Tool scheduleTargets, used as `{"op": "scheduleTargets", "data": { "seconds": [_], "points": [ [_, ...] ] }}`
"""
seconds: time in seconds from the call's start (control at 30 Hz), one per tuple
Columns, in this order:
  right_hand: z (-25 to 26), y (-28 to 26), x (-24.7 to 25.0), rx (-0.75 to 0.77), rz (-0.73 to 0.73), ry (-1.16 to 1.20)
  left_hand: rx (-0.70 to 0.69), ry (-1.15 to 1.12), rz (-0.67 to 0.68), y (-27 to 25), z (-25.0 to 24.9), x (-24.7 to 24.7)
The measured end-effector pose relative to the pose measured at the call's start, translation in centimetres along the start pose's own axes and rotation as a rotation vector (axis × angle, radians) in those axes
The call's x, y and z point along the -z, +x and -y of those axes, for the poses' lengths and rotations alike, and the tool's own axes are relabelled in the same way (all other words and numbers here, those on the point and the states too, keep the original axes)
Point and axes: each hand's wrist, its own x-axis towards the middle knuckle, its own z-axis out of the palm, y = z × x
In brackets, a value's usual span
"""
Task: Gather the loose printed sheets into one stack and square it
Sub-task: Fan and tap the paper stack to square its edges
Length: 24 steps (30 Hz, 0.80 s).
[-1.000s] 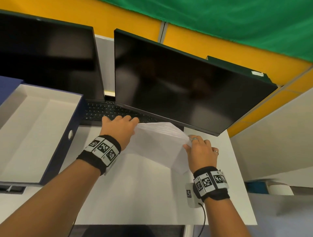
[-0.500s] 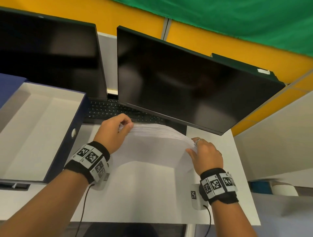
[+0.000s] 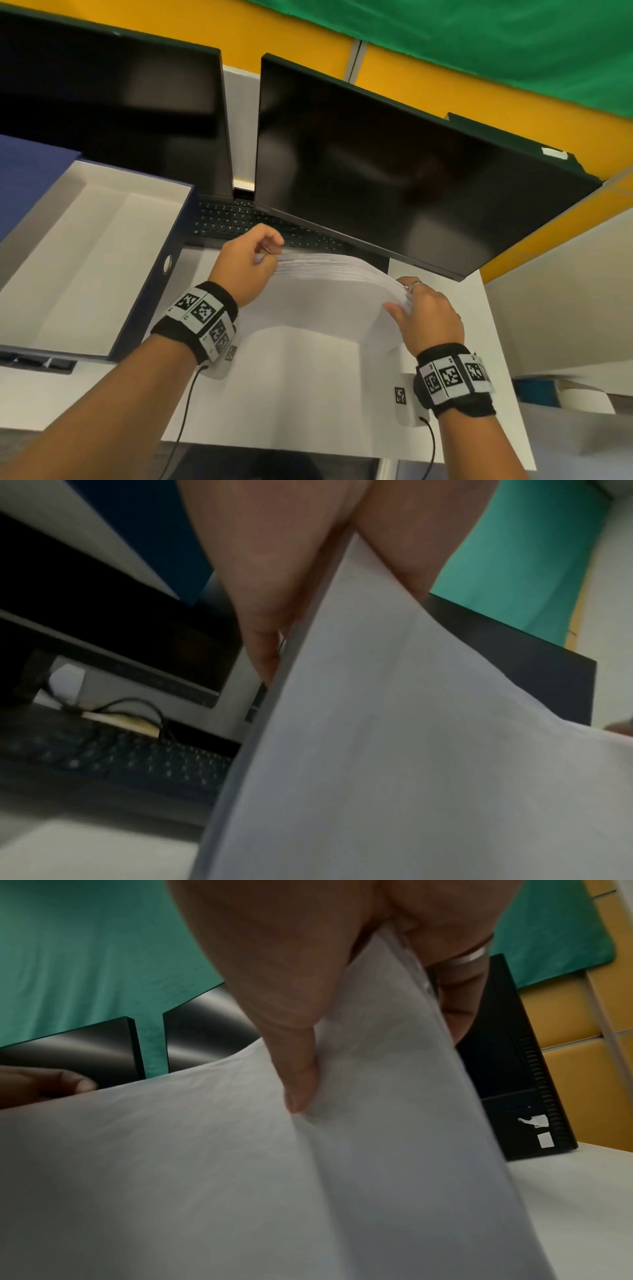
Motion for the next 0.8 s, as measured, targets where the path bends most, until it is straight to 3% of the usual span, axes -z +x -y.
{"op": "scheduleTargets", "data": {
  "seconds": [0.13, 0.2, 0.33, 0.5, 0.57, 0.7, 0.8],
  "points": [
    [0.0, 0.0, 0.1, 0.000, 0.023, -0.011, -0.098, 0.604, 0.292, -0.2, -1.3, 0.0],
    [0.1, 0.1, 0.3, -0.004, 0.039, -0.027, -0.138, 0.792, 0.284, 0.0, -2.0, -0.1],
    [-0.4, -0.4, 1.1, 0.002, 0.013, -0.027, -0.213, 0.808, 0.174, -0.3, -2.7, 0.4],
    [-0.4, -1.1, 0.2, 0.070, 0.042, -0.036, -0.040, 0.966, 0.405, -1.0, -3.0, -0.1],
    [-0.1, -1.1, 0.6, 0.086, 0.023, -0.080, -0.074, 1.016, 0.430, -0.5, -4.1, -1.0],
    [1.8, -1.2, 3.3, 0.252, -0.160, -0.127, -0.255, 0.910, 0.436, -0.2, -7.2, -3.8],
    [2.7, -0.8, 5.7, 0.372, -0.454, -0.063, -0.324, 0.801, 0.285, -0.1, -8.1, -4.3]
  ]
}}
